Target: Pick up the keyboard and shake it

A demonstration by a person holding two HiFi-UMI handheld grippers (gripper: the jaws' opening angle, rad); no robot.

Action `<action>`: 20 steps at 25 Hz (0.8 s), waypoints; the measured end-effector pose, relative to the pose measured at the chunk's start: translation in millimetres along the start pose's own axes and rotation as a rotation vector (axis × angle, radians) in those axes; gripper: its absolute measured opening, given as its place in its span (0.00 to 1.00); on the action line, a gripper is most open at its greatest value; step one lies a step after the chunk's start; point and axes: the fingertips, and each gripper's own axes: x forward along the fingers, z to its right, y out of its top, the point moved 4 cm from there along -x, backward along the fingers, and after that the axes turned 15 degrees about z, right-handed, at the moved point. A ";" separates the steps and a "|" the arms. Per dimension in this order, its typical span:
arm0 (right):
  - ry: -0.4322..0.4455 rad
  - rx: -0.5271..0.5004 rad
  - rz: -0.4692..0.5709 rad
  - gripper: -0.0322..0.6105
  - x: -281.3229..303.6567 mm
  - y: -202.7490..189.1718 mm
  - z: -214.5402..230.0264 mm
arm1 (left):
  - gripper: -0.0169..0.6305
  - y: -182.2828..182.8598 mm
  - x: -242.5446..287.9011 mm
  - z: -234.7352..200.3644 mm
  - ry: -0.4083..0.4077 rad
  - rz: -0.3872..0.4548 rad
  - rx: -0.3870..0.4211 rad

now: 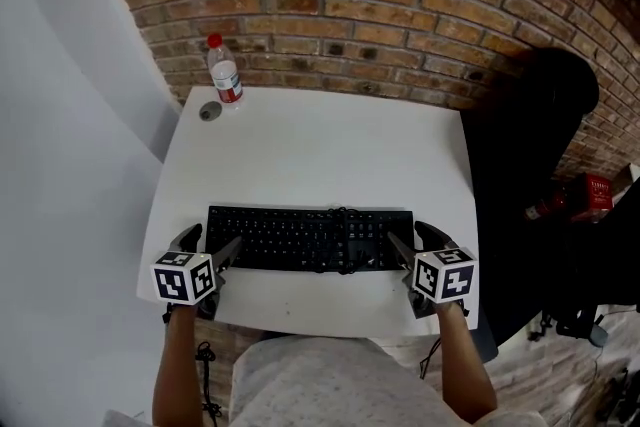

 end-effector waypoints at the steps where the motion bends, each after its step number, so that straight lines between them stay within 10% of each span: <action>1: -0.008 0.012 -0.006 0.52 1.8 -1.3 1.5 | 0.69 -1.2 2.4 -2.3 -0.011 -0.010 -0.008; 20: -0.013 0.155 -0.120 0.73 38.5 -13.5 4.5 | 0.73 -3.0 33.1 -13.9 -0.123 -0.161 -0.020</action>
